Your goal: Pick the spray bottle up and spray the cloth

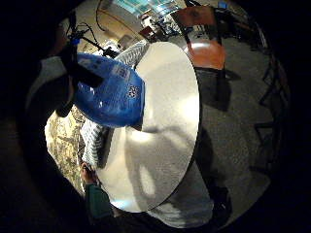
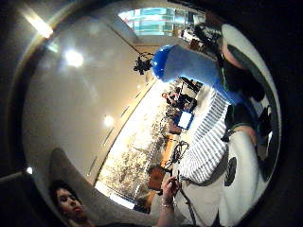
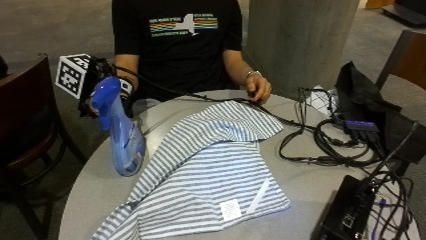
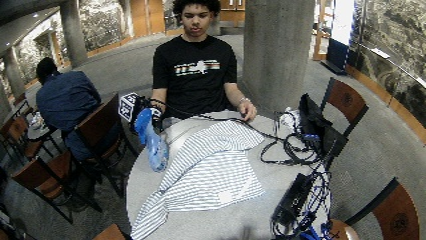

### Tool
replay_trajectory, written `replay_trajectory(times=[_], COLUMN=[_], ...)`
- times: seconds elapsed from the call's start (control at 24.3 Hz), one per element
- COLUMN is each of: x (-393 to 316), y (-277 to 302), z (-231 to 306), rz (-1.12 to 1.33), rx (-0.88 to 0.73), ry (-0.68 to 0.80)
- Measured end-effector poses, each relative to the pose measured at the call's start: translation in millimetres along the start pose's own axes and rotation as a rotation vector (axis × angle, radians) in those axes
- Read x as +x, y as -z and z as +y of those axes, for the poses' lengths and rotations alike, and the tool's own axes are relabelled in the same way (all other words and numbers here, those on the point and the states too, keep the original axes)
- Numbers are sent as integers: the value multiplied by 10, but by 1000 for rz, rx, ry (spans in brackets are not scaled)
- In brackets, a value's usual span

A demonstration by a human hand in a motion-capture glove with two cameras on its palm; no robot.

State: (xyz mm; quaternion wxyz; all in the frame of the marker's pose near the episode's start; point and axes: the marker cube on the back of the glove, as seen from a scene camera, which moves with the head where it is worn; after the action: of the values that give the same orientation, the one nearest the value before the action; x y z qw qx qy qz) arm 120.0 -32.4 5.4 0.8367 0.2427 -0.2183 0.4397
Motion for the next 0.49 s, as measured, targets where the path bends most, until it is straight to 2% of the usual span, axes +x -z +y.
replay_trajectory(times=[0.49], x=[-32], y=[21], z=[40], rz=[-61], rx=[3], ry=[20])
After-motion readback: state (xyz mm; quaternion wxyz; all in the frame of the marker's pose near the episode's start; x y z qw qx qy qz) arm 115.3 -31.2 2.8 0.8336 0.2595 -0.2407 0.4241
